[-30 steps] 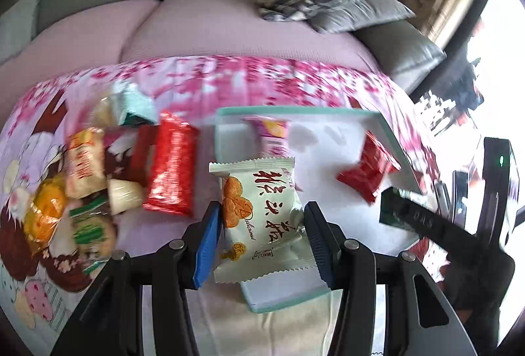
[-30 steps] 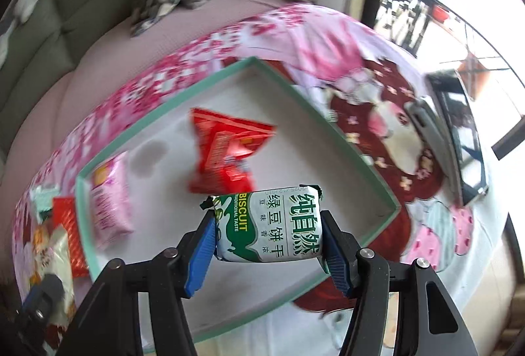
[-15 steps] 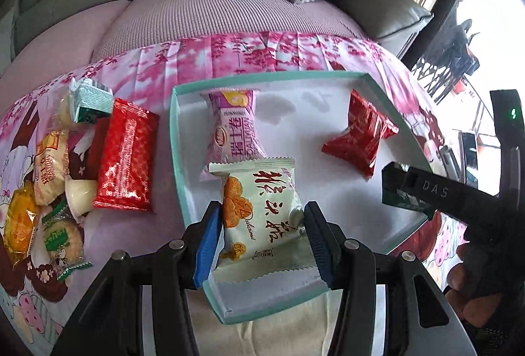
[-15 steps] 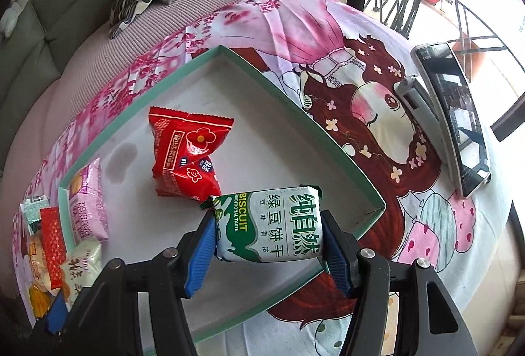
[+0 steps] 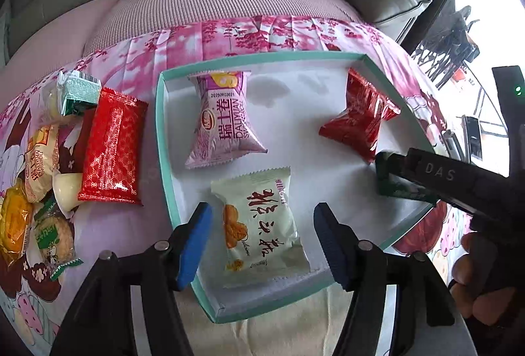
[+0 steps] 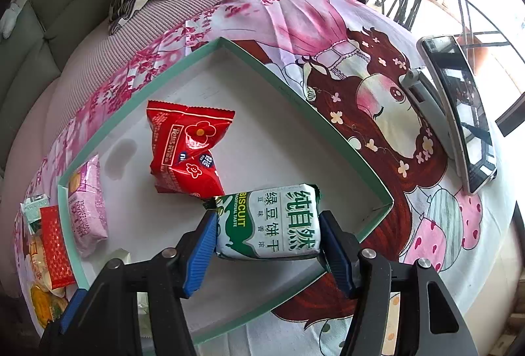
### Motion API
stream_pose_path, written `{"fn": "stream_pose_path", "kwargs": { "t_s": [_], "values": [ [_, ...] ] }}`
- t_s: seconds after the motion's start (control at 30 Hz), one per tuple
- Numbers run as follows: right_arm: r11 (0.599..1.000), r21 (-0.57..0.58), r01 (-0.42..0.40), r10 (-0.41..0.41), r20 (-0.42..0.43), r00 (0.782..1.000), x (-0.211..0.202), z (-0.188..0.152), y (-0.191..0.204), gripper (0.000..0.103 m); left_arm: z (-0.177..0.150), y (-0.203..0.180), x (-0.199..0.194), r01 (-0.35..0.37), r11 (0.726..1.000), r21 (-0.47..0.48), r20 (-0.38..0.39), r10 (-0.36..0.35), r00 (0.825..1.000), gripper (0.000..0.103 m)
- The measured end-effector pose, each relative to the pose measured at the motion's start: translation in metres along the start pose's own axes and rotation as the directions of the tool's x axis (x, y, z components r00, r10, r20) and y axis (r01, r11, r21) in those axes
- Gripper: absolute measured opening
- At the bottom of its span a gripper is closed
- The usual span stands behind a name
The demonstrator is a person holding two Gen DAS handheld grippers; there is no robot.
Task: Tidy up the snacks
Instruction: 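Carry both packs over the tray and open both grippers to release them, then move both tools back to the pile and lower the left onto the yellow bread bag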
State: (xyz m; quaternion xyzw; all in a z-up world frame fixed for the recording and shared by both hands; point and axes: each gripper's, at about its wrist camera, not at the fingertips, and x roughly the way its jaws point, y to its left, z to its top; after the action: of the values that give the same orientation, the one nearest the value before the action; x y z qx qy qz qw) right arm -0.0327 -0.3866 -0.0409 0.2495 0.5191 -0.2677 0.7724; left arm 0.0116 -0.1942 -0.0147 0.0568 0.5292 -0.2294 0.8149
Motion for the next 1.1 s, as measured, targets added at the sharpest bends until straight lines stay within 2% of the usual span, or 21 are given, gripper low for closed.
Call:
{"fn": "stream_pose_path", "kwargs": {
  "t_s": [0.17, 0.27, 0.33, 0.43, 0.53, 0.7, 0.8, 0.9, 1.1],
  "values": [
    [1.0, -0.004, -0.007, 0.007, 0.005, 1.0, -0.001, 0.0, 0.002, 0.068, 0.002, 0.003, -0.008, 0.004, 1.0, -0.011, 0.019, -0.003, 1.0, 0.066],
    [1.0, -0.014, -0.018, 0.018, 0.013, 1.0, -0.001, 0.0, 0.005, 0.078, 0.003, 0.01, -0.014, -0.002, 0.999, -0.043, 0.037, 0.003, 0.999, 0.074],
    [0.999, -0.033, -0.035, 0.036, 0.027, 0.999, -0.002, -0.001, 0.009, 0.087, 0.005, 0.02, -0.019, -0.038, 0.995, -0.09, 0.051, 0.043, 0.998, 0.076],
    [0.996, -0.068, -0.052, 0.055, 0.038, 0.998, -0.003, -0.004, 0.018, 0.095, 0.007, 0.036, -0.023, -0.073, 0.985, -0.154, 0.064, 0.084, 0.994, 0.079],
    [0.993, -0.097, -0.072, 0.077, 0.047, 0.996, -0.005, -0.006, 0.028, 0.103, 0.006, 0.057, -0.023, -0.117, 0.963, -0.244, 0.053, 0.134, 0.99, 0.085],
    [0.987, -0.131, -0.087, 0.095, 0.054, 0.994, -0.008, -0.01, 0.041, 0.103, -0.002, 0.086, -0.017, -0.201, 0.925, -0.322, -0.003, 0.212, 0.977, 0.086],
    [0.983, -0.157, -0.096, 0.105, 0.053, 0.993, -0.01, -0.013, 0.05, 0.103, -0.004, 0.095, -0.019, -0.231, 0.913, -0.336, -0.006, 0.243, 0.97, 0.091],
    [0.975, -0.188, -0.117, 0.131, 0.063, 0.989, -0.017, -0.018, 0.06, 0.103, -0.002, 0.101, -0.022, -0.235, 0.91, -0.343, 0.009, 0.253, 0.967, 0.091],
    [0.941, -0.253, -0.223, 0.249, 0.076, 0.965, -0.034, -0.031, 0.09, 0.103, 0.0, 0.115, -0.038, -0.217, 0.906, -0.363, 0.049, 0.251, 0.967, 0.091]
  ]
}}
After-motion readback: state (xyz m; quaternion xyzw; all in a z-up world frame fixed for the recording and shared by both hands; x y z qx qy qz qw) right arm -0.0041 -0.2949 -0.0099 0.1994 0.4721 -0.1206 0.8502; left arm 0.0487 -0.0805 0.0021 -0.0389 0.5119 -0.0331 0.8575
